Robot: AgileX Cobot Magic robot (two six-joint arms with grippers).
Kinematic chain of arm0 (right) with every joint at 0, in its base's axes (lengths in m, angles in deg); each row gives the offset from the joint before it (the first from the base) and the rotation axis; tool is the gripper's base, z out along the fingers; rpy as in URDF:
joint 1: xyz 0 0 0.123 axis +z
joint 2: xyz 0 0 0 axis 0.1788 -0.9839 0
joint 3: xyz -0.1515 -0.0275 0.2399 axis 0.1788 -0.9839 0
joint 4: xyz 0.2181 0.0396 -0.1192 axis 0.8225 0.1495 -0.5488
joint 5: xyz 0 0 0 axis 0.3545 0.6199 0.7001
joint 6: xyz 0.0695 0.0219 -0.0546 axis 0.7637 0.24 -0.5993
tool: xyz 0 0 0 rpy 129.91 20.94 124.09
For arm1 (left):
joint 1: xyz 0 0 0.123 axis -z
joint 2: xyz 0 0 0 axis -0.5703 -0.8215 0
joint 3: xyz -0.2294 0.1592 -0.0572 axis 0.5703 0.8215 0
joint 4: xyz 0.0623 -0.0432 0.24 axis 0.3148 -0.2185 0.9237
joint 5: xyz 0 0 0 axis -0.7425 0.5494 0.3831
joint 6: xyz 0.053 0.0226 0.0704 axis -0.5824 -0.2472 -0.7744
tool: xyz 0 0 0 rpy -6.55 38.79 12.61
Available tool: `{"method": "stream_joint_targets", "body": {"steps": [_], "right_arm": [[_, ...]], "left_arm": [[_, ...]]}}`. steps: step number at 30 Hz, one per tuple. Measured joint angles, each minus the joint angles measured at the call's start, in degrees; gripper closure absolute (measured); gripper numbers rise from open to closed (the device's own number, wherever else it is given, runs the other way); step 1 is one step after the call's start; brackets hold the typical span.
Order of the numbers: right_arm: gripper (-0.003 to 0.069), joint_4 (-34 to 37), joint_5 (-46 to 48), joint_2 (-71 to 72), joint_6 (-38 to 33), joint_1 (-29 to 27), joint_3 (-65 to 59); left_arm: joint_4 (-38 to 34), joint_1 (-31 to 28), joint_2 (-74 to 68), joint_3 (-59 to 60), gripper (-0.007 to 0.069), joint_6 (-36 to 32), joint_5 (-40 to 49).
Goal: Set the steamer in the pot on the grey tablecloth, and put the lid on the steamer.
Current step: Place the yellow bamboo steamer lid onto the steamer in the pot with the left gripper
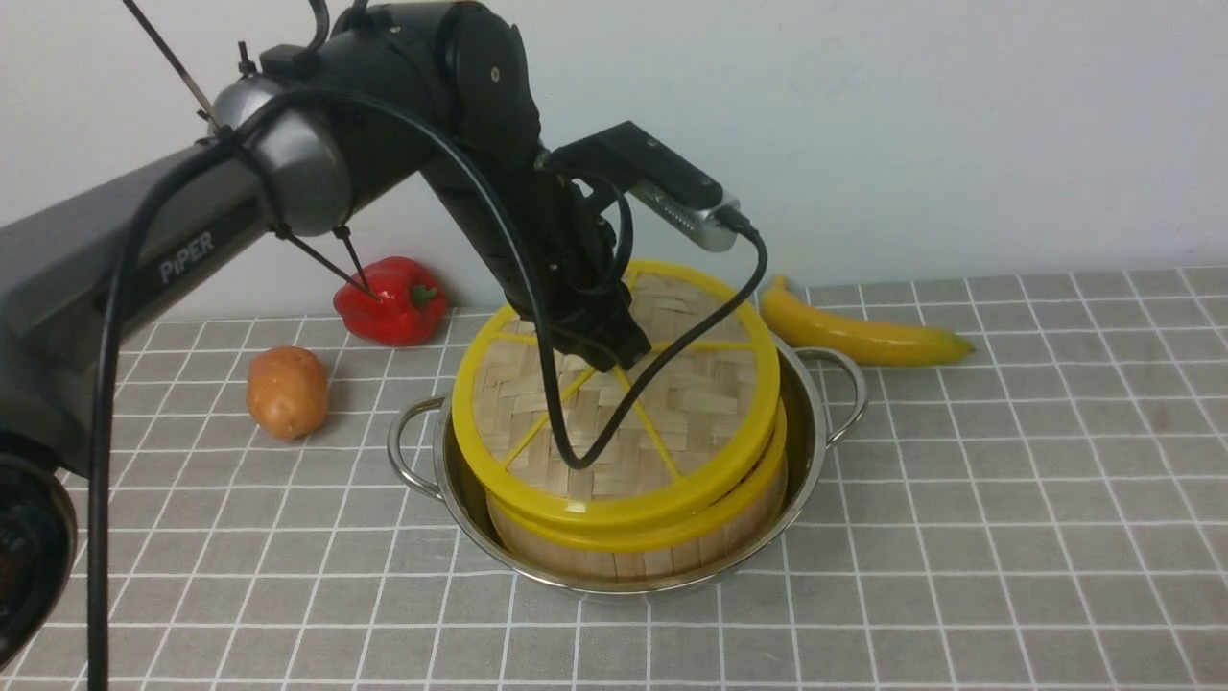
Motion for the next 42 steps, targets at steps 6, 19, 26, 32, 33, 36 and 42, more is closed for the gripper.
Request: {"method": "stream_joint_targets", "body": {"steps": [6, 19, 26, 32, 33, 36, 42], "right_arm": [[0.0417, 0.0, 0.0, 0.0, 0.0, 0.0, 0.0], [0.0417, 0.0, 0.0, 0.0, 0.0, 0.0, 0.0], [0.0417, 0.0, 0.0, 0.0, 0.0, 0.0, 0.0], [0.0417, 0.0, 0.0, 0.0, 0.0, 0.0, 0.0], [0.0417, 0.0, 0.0, 0.0, 0.0, 0.0, 0.0], [0.0417, 0.0, 0.0, 0.0, 0.0, 0.0, 0.0], [0.0417, 0.0, 0.0, 0.0, 0.0, 0.0, 0.0]], "left_arm": [[0.0, 0.0, 0.0, 0.0, 0.0502, 0.0, 0.0], [0.0, 0.0, -1.2, 0.0, 0.0502, 0.0, 1.2], [0.0, 0.0, -1.8, 0.0, 0.0502, 0.0, 1.0], [-0.1, 0.0, -2.2, 0.0, 0.0502, 0.0, 0.5], [-0.1, 0.0, -2.3, 0.0, 0.0502, 0.0, 0.2], [-0.2, 0.0, -2.4, 0.0, 0.0502, -0.3, -0.5], [-0.4, 0.0, -2.4, 0.0, 0.0502, -1.7, -1.0]]}}
